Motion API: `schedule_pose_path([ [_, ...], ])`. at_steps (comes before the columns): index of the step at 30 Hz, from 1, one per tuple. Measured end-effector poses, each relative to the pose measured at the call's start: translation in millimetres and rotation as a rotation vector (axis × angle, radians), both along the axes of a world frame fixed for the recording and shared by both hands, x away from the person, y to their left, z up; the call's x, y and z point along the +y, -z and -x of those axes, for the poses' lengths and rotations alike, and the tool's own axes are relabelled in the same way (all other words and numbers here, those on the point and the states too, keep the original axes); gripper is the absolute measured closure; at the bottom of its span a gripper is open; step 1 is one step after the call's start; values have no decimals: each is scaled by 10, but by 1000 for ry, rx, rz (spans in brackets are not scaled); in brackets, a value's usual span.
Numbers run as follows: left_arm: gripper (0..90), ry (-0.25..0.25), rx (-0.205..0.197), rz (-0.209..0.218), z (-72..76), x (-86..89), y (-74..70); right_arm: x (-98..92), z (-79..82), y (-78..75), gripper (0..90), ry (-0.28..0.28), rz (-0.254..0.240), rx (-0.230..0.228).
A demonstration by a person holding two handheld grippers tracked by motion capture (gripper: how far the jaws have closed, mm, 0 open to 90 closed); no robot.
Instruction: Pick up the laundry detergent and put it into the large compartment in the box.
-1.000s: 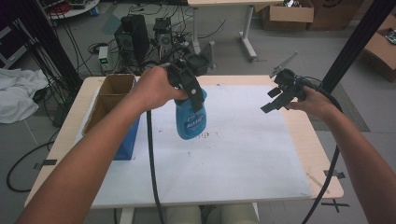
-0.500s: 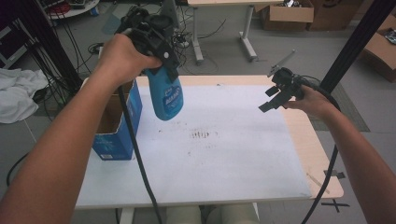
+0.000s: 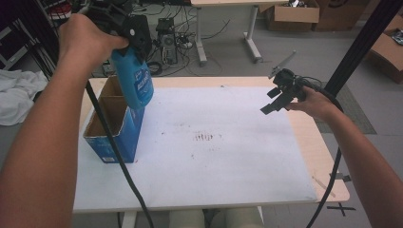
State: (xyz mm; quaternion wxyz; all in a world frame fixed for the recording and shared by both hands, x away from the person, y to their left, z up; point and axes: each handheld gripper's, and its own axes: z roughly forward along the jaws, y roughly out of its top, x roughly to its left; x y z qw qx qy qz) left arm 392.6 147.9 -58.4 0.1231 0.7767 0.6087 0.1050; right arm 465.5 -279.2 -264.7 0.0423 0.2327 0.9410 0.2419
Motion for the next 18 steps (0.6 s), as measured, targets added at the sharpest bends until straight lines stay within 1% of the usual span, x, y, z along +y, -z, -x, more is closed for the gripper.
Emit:
schedule_pose_path([
  [2, 380, -14, 0, -3, 1, 57, 8, 4, 0, -2, 163, -4, 0, -1],
  [6, 380, -63, 0, -7, 4, 175, 22, 2, -2, 1, 164, 0, 2, 1],
  [11, 380, -125, -5, -25, 10, 329, 39, 6, -12, 11, 163, 3, 3, 5],
  [13, 380, -150, -7, -28, 12, 396, 59, 12, -13, 17, 163, 5, 1, 7],
  [18, 380, -190, -17, -45, 14, 526, 126, 22, -26, 38, 163, -2, 3, 9],
])
